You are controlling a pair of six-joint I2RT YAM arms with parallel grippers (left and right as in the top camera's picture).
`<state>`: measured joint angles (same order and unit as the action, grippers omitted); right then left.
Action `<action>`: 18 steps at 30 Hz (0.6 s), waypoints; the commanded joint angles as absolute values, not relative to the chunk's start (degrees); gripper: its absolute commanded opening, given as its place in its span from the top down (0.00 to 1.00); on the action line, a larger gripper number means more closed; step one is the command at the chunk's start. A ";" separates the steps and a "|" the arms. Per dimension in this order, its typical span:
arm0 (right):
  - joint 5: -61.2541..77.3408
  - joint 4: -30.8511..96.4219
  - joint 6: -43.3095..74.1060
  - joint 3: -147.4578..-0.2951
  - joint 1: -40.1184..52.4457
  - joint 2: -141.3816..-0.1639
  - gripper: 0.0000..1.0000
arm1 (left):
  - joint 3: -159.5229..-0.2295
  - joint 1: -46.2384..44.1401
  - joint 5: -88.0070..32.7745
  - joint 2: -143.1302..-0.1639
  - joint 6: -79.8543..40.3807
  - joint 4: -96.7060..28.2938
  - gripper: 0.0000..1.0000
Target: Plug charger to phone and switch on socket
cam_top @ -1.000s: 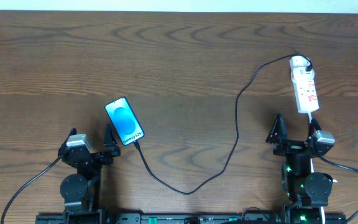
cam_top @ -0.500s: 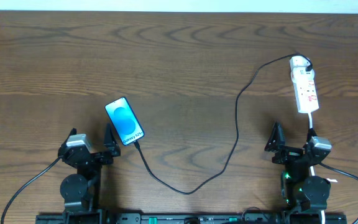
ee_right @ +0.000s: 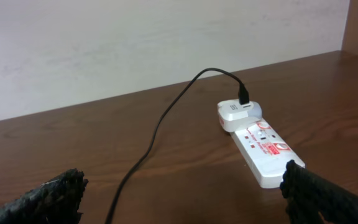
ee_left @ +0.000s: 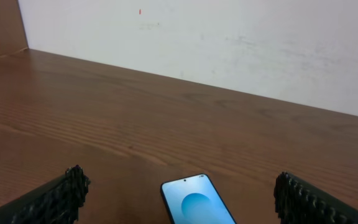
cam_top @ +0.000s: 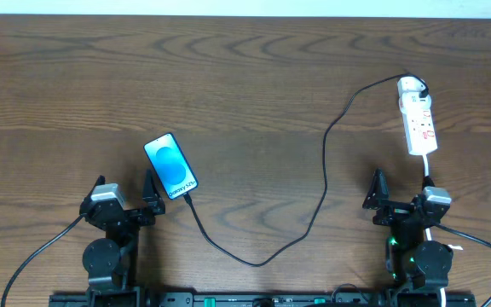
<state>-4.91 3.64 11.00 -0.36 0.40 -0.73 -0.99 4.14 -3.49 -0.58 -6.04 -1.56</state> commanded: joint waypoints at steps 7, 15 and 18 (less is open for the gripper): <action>-4.43 4.05 9.10 -0.30 0.86 -0.27 0.01 | -0.23 4.49 -3.38 -0.32 -6.31 -3.86 0.02; -4.34 4.08 9.10 -0.30 0.86 -0.27 0.01 | -0.23 4.49 -3.38 -0.34 -6.33 -3.86 0.02; -4.36 4.08 8.84 -0.30 0.86 -0.27 0.01 | -0.23 4.49 -3.38 -0.32 -6.31 -3.86 0.02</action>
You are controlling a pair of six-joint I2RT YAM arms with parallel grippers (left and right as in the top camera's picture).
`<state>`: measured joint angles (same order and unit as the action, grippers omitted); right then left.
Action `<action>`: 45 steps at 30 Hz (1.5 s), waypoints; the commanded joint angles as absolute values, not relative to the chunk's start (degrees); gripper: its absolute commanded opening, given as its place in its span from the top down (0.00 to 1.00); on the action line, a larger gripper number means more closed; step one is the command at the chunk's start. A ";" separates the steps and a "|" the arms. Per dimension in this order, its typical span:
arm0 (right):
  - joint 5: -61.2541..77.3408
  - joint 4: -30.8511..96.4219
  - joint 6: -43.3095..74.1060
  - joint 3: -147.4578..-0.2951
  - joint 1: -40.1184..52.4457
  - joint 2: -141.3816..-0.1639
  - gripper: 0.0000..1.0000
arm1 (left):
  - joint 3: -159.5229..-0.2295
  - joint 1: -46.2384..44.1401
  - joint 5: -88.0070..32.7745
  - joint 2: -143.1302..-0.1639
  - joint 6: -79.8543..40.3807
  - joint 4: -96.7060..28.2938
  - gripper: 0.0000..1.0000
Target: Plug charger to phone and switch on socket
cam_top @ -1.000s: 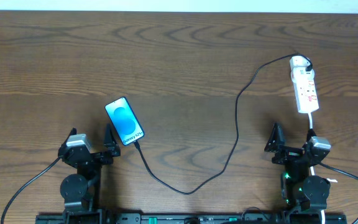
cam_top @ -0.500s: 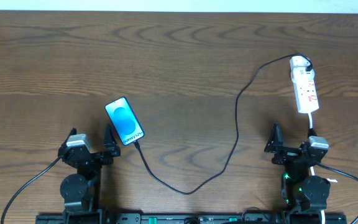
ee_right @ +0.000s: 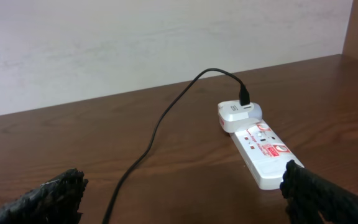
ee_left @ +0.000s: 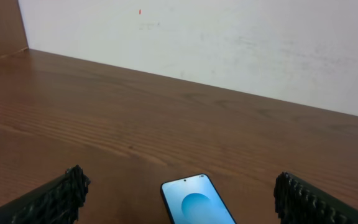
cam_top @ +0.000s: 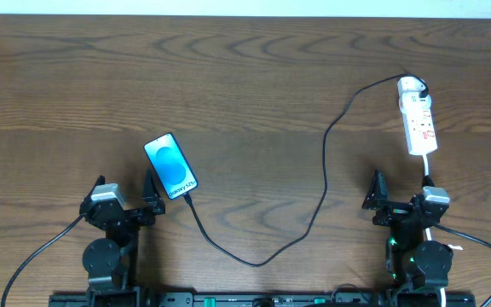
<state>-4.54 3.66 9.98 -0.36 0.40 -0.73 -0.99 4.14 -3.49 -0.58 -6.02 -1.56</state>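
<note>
A phone [cam_top: 170,166] with a lit blue screen lies on the wooden table, also in the left wrist view as the phone [ee_left: 197,202]. The black charger cable [cam_top: 326,170] runs from the phone's near end to a white adapter [cam_top: 410,85] plugged into the white socket strip [cam_top: 420,124]. In the right wrist view the adapter [ee_right: 238,114] and strip [ee_right: 265,153] lie ahead to the right. My left gripper [cam_top: 126,200] stands open just behind the phone. My right gripper [cam_top: 401,198] is open, short of the strip.
The wooden table [cam_top: 245,77] stretches to a pale wall [ee_left: 229,43] at the far side. The strip's own white lead [cam_top: 427,170] runs back toward the right arm's base.
The right wrist view has shifted very slightly; the right gripper has barely moved. The phone, cable, strip and left gripper are where they were.
</note>
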 commanded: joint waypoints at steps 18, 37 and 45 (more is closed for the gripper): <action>-4.97 4.03 2.44 -0.30 0.86 -0.27 0.01 | -0.23 4.49 -3.38 -0.32 -6.33 -3.86 0.02; -4.80 3.90 -0.30 -0.30 0.84 -0.30 0.01 | -0.23 4.49 -3.38 -0.32 -6.31 -3.86 0.02; -4.80 3.90 -0.30 -0.30 0.84 -0.30 0.01 | -0.23 4.49 -3.38 -0.32 -6.31 -3.86 0.02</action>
